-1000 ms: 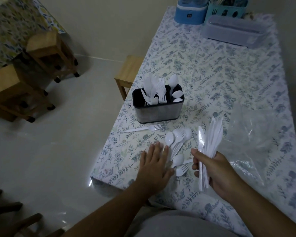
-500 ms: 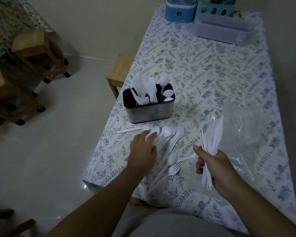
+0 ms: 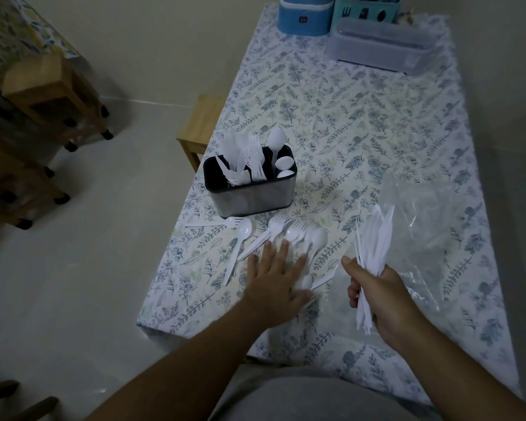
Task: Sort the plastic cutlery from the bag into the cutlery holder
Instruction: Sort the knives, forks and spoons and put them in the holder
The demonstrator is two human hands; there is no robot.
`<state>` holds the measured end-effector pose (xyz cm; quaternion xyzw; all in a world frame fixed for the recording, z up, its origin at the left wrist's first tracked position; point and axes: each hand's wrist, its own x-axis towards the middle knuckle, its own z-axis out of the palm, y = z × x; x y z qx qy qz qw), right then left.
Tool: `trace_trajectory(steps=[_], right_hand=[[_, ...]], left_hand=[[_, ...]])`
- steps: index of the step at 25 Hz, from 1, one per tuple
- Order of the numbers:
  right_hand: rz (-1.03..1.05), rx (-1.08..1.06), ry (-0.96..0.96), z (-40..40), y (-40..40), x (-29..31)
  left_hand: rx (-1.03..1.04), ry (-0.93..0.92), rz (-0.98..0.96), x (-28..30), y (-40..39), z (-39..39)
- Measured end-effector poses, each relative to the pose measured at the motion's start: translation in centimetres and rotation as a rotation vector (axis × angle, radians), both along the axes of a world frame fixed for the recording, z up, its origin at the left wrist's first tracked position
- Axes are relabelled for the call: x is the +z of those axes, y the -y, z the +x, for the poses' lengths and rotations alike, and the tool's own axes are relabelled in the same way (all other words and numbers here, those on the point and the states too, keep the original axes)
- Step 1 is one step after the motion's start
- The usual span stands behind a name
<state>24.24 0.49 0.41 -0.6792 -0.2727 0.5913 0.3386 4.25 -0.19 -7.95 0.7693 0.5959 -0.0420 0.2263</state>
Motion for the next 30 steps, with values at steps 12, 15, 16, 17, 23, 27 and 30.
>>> trace_trajectory(steps=[12, 15, 16, 17, 23, 27, 30], right_hand=[[0.125, 0.0, 0.28, 0.6, -0.1, 0.1], [0.284, 0.034, 0.498, 1.3, -0.9, 0.3], [0.346, 0.071, 0.576, 1.7, -1.4, 0.1], [0.399, 0.139, 0.653, 2.0, -2.0, -0.5], [0.289, 0.65, 0.727, 1.9, -4.4, -4.4], [0.202, 0.635, 0.674, 1.5, -5.4, -5.5], [0.148, 0.583, 0.583, 1.5, -5.6, -4.4]], left_hand=[[0.095, 0.298, 0.156, 2.4, 1.3, 0.8], [-0.183, 0.509, 0.362, 4.3, 1.6, 3.5], [-0.295, 0.511, 0.402, 4.2, 1.9, 4.3], [-0.38, 0.464, 0.409, 3.7, 2.3, 4.8], [-0.563, -0.041, 0.067, 0.2, 4.5, 4.5], [-0.586, -0.049, 0.083, 0.7, 4.7, 4.6], [-0.312, 0.395, -0.16, 2.7, 3.9, 4.7]])
